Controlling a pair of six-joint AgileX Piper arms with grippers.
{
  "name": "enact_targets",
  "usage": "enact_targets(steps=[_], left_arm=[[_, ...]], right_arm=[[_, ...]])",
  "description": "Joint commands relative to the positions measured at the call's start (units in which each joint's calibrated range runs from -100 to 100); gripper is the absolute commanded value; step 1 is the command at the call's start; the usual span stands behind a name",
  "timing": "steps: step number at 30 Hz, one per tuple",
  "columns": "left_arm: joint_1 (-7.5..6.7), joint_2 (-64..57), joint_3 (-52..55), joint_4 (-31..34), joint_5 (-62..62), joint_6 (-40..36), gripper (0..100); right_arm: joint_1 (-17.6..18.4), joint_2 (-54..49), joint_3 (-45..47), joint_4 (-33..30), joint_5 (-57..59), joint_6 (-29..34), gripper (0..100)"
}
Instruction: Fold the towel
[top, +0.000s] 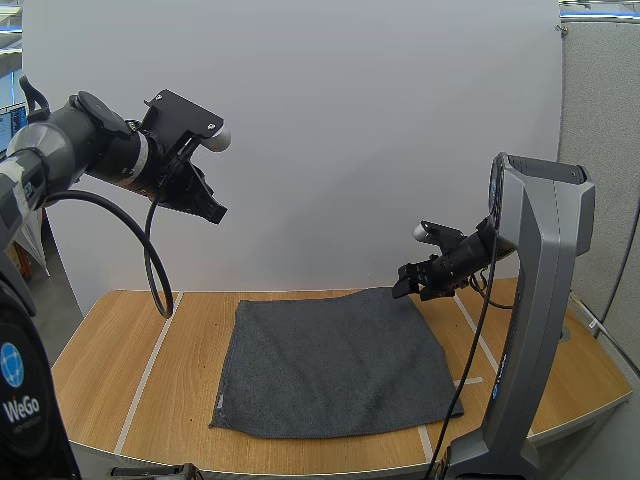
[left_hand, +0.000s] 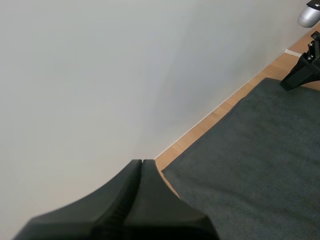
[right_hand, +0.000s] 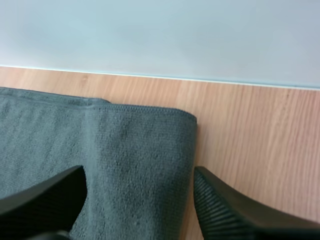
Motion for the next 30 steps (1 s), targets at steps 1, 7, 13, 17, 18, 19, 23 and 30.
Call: enact_targets(steps=[1, 7, 13, 17, 18, 19, 23, 30], left_arm=[[-0.2, -0.11, 0.03, -1.03, -0.85, -0.44, 0], [-0.2, -0.11, 0.03, -1.15, -0.85, -0.44, 0], [-0.2, -0.11, 0.03, -1.19, -0.85, -0.44, 0], [-0.2, -0.11, 0.03, -0.77, 4.14, -2.68, 0], [-0.2, -0.11, 0.03, -0.51, 7.75, -3.83, 0], [-0.2, -0.11, 0.03, -0.51, 11.38, -4.53, 0], [-0.2, -0.23, 0.03, 0.24, 21.46, -5.15, 0], [0.25, -1.0, 0.03, 3.26, 24.3, -5.15, 0]], right_arm=[[-0.03, -0.16, -0.91, 1.26, 1.5, -1.48, 100], [-0.03, 0.07, -0.91, 2.62, 1.14, -2.55, 100], [-0.03, 2.02, -0.93, 4.18, -0.08, -4.33, 100], [-0.03, 3.62, -2.17, 4.96, -0.73, -5.39, 100], [-0.03, 4.06, -3.01, 4.96, -0.73, -5.39, 100], [-0.03, 4.46, -3.73, 4.81, -0.73, -5.39, 100], [-0.03, 6.32, -6.64, 4.81, -0.54, -5.39, 100], [-0.03, 10.56, -10.41, 5.13, 1.06, -5.39, 100]])
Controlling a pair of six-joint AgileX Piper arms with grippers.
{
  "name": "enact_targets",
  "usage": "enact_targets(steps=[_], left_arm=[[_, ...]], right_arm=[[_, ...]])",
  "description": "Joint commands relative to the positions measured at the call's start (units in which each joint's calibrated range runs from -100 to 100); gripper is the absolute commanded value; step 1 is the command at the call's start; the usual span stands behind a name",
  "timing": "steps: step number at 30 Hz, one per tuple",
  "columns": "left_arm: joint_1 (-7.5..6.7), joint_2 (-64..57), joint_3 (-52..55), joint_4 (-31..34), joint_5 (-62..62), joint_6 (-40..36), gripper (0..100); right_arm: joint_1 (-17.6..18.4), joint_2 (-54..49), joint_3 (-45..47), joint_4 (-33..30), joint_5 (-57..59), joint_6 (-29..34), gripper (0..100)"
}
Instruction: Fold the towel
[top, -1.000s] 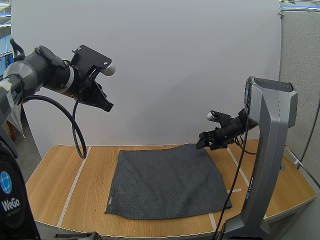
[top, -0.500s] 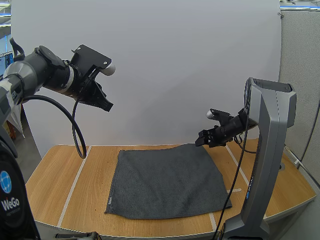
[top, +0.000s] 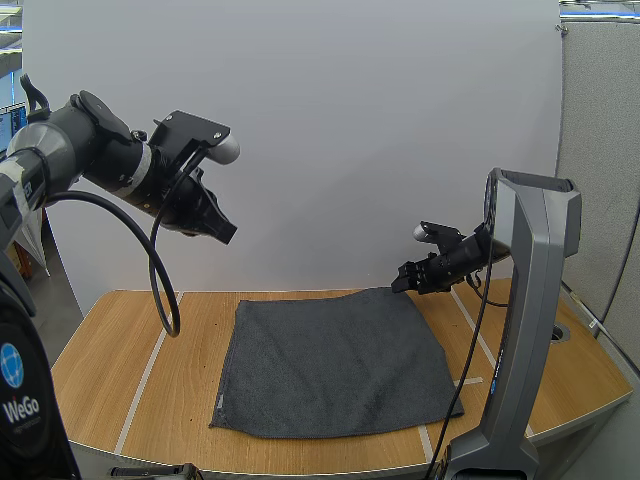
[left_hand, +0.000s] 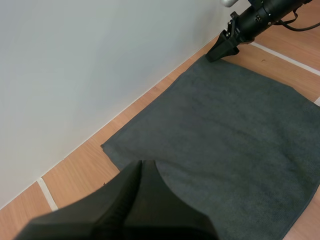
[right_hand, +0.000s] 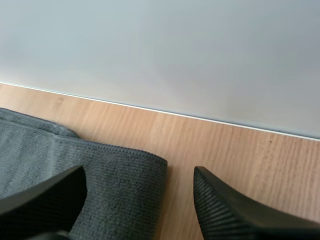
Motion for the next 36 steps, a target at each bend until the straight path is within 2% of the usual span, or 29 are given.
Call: enact_targets(steps=[1, 7, 18, 20, 22, 23, 25, 26, 31, 36], left_arm=[[0.7, -1.2, 0.03, 1.09, 1.89, -0.63, 0], [3.16, -2.15, 0.03, -1.42, 1.89, -0.72, 0], [3.35, -2.66, 0.03, -1.73, 1.89, -0.92, 0], [3.35, -2.66, 0.03, -1.73, 1.89, -1.0, 0], [3.35, -2.66, 0.03, -1.73, 1.89, -1.0, 0], [3.35, -2.66, 0.03, -1.73, 1.89, -1.0, 0], [3.35, -2.66, 0.03, -1.73, 1.89, -1.0, 0], [3.35, -2.66, 0.03, -1.73, 1.89, -1.0, 0], [3.35, -2.66, 0.03, -1.62, 1.89, -1.67, 0], [3.35, -4.5, 0.03, -1.9, 1.89, -1.77, 0]], right_arm=[[-0.03, 3.48, -3.02, 1.1, 1.79, -0.66, 100], [0.69, 5.35, -3.02, 0.89, 5.04, -1.21, 100], [1.09, 5.51, -3.02, 0.78, 7.87, -1.21, 98], [1.09, 5.51, -3.02, 0.78, 7.87, -1.21, 79], [1.09, 5.51, -3.02, 0.78, 7.87, -1.02, 55], [1.09, 5.51, -3.02, 0.78, 7.87, -0.4, 38], [1.09, 5.51, -3.02, 1.34, 7.87, 0.15, 11], [1.09, 5.38, -3.02, 1.59, 7.87, 0.47, 0], [1.09, 4.07, -3.02, 2.23, 8.48, 1.1, 0], [1.09, 1.47, -3.02, 2.56, 15.09, 1.1, 0]])
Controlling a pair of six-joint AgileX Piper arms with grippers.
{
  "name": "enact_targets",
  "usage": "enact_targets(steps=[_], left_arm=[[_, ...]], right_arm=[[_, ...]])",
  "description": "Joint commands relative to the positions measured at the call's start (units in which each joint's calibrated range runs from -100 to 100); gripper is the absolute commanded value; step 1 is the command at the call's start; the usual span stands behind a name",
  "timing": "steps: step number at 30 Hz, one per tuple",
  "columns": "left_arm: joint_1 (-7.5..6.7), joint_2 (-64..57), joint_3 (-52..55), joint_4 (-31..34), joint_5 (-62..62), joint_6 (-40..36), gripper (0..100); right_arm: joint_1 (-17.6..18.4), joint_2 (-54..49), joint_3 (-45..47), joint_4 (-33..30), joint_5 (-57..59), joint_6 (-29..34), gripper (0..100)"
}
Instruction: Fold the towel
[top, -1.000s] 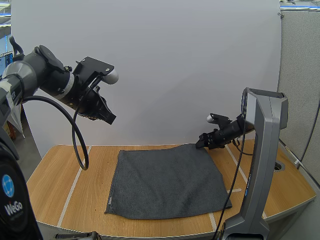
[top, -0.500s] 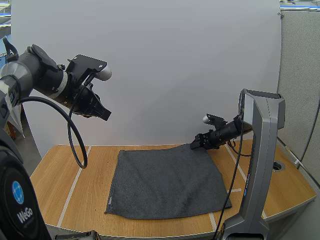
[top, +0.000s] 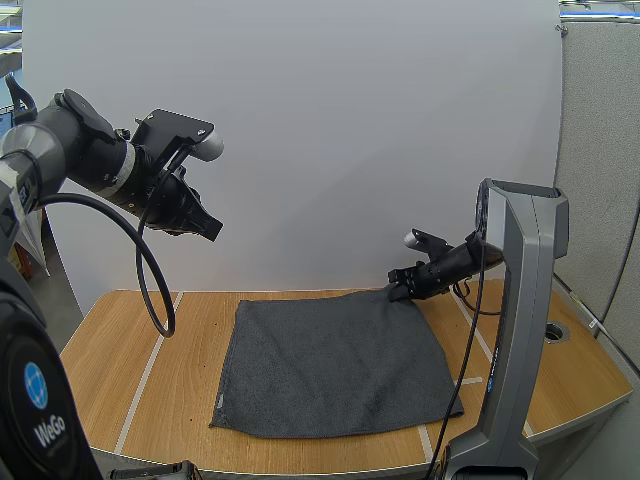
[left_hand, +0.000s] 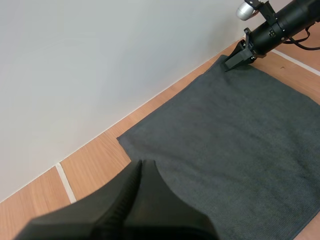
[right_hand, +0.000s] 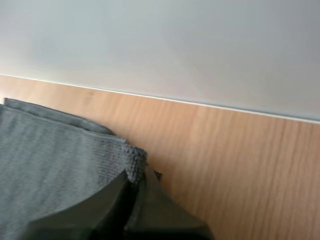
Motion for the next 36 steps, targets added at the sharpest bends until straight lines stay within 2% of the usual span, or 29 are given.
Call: enact_targets(steps=[1, 10, 24, 30, 36], left_arm=[[0.06, -2.81, 0.03, -1.46, 0.64, -1.15, 0], [0.06, -10.1, 0.03, -1.54, 0.64, -1.4, 0], [0.06, -26.09, 0.03, 1.57, 0.64, -1.49, 0], [0.06, -30.7, 0.03, 4.55, 0.64, -4.32, 0], [0.06, -33.8, 0.03, 4.91, 0.64, -4.46, 0]], right_arm=[[0.01, -4.59, 0.23, 0.94, 9.16, 0.02, 0], [1.68, -10.46, 0.23, 0.92, 16.63, 1.28, 0], [8.75, -13.53, 0.73, -1.19, 17.53, 5.53, 0], [12.15, -14.04, 0.73, -0.92, 16.34, 6.67, 0], [14.49, -14.04, 0.73, -0.92, 15.06, 6.86, 0]])
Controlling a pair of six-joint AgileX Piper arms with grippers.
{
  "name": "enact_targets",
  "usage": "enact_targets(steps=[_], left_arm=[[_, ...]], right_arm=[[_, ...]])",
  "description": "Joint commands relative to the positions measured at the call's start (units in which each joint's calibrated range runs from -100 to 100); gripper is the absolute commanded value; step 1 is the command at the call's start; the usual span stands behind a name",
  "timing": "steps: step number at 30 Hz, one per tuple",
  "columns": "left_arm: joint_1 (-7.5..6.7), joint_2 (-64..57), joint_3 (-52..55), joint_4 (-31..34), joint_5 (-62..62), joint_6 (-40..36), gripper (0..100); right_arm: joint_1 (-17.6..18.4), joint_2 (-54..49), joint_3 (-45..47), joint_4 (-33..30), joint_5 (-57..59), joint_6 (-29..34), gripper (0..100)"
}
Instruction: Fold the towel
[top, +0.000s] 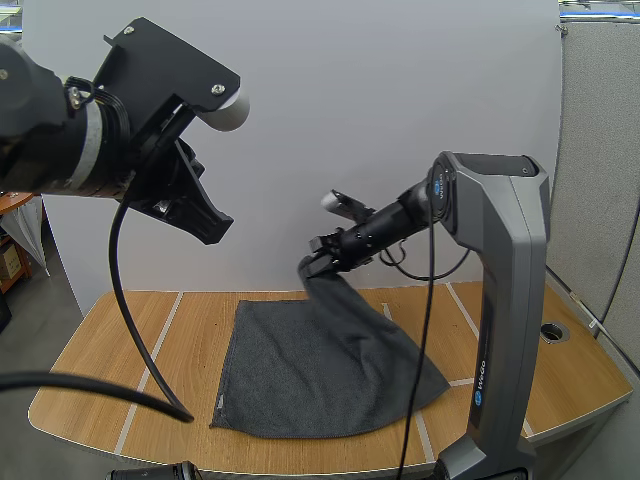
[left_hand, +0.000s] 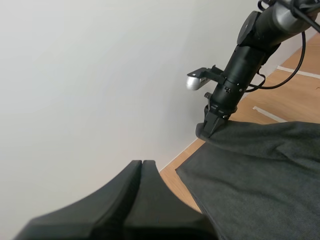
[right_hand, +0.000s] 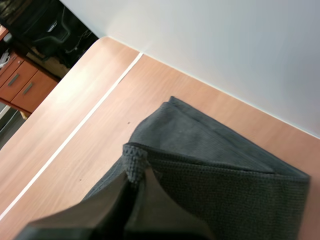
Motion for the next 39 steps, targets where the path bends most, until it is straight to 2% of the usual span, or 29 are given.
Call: enact_targets(steps=[1, 16, 23, 32, 39], left_arm=[[0.06, -3.89, 0.03, 1.1, 0.14, -1.6, 0], [0.06, -4.02, 0.03, 5.76, 0.14, -6.95, 0], [0.06, -4.02, 0.03, 5.74, 0.14, -7.67, 0], [0.06, -4.02, 0.03, 5.74, 0.14, -10.14, 0], [0.06, -4.02, 0.03, 5.74, 0.14, -10.14, 0]], right_arm=[[4.0, -1.38, 0.16, 0.18, -1.71, 0.63, 0], [7.44, -1.38, -0.11, 0.3, -14.67, 0.63, 0], [9.91, -1.38, -0.28, 0.71, -21.2, 0.74, 0], [13.31, -1.08, -0.28, -1.66, -35.83, 1.43, 0], [13.46, 2.39, -0.28, -3.31, -39.45, 1.68, 0]])
